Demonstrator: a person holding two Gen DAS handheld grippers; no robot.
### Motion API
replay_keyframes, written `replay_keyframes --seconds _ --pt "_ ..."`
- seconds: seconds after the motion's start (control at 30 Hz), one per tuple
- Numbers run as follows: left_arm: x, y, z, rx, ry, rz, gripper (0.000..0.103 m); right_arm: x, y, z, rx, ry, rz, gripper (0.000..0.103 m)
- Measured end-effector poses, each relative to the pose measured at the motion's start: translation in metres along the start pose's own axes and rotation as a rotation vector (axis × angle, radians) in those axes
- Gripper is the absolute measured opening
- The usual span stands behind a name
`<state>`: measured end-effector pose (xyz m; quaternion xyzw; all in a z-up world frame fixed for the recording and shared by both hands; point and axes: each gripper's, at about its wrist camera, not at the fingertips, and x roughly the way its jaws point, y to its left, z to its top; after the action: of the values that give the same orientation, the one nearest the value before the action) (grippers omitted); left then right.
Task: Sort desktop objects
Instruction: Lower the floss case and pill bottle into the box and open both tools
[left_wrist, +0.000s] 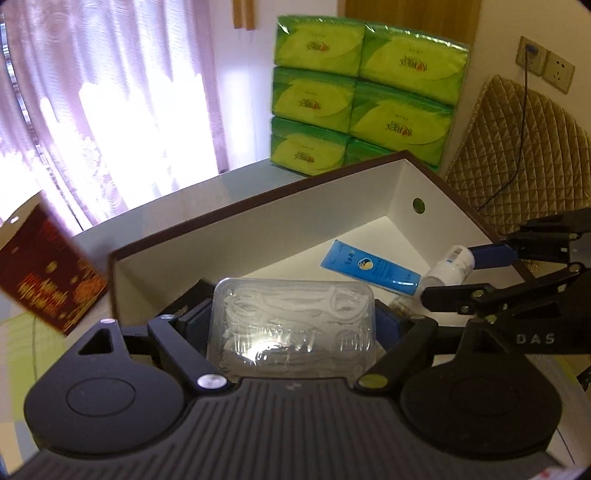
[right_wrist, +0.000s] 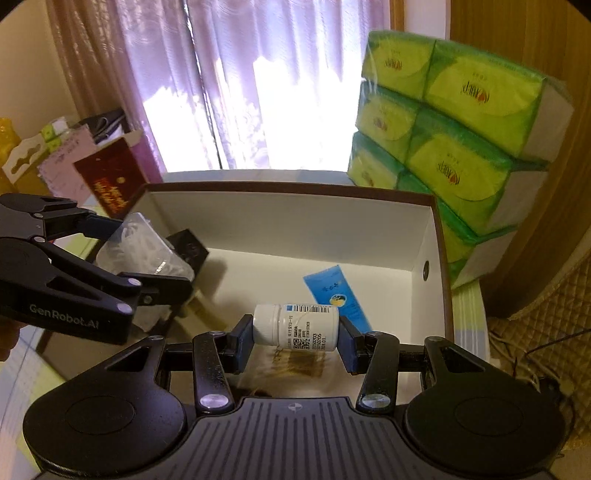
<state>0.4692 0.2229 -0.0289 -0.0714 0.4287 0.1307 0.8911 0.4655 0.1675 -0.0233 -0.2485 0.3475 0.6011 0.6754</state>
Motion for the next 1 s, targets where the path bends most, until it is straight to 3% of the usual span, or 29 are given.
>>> replay_keyframes --seconds 0.17,0.6,1.0 --pt "0.029 -0.001 0.014 0.057 0.013 -0.001 0.084 0.025 -0.011 0.008 0.013 0.031 -0.020 0.044" --pt "0.090 0.004 0.023 0.072 0.108 0.052 0.084 0.065 -0.021 0.016 -0.006 0.107 -0.035 0.044" --pt "0.109 0.002 0.027 0.057 0.156 0.100 0.085 0.076 -0.024 0.017 -0.004 0.123 -0.028 0.044"
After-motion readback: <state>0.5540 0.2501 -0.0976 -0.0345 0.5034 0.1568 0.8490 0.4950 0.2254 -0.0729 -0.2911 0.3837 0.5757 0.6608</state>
